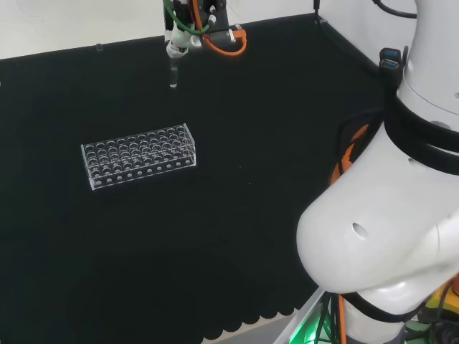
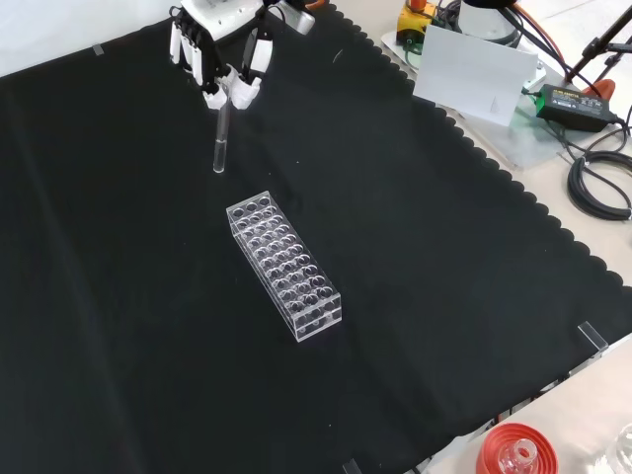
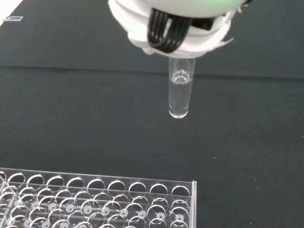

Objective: Shake the test tube.

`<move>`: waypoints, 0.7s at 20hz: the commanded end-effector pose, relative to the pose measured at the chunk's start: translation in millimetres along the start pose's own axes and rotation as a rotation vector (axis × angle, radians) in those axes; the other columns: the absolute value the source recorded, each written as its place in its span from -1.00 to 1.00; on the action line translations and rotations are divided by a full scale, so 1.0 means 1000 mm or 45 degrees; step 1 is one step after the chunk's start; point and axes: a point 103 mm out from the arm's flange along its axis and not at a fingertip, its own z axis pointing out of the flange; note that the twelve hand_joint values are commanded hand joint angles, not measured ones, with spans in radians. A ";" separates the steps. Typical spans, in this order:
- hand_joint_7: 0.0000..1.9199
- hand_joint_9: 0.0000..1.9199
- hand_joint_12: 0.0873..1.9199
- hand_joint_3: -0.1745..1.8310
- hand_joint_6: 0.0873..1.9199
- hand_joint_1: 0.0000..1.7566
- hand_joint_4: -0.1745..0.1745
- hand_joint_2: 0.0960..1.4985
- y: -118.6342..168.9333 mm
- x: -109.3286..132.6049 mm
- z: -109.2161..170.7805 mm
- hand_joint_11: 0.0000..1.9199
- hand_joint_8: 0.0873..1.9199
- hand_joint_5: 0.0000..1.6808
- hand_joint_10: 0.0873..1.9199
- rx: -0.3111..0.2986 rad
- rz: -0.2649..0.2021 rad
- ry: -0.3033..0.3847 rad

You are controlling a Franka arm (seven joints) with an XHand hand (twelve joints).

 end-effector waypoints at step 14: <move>0.91 0.45 0.16 -0.36 -0.70 0.63 -1.00 -0.14 -0.011 0.120 -0.023 0.07 -0.73 0.64 -0.66 0.000 -0.323 0.191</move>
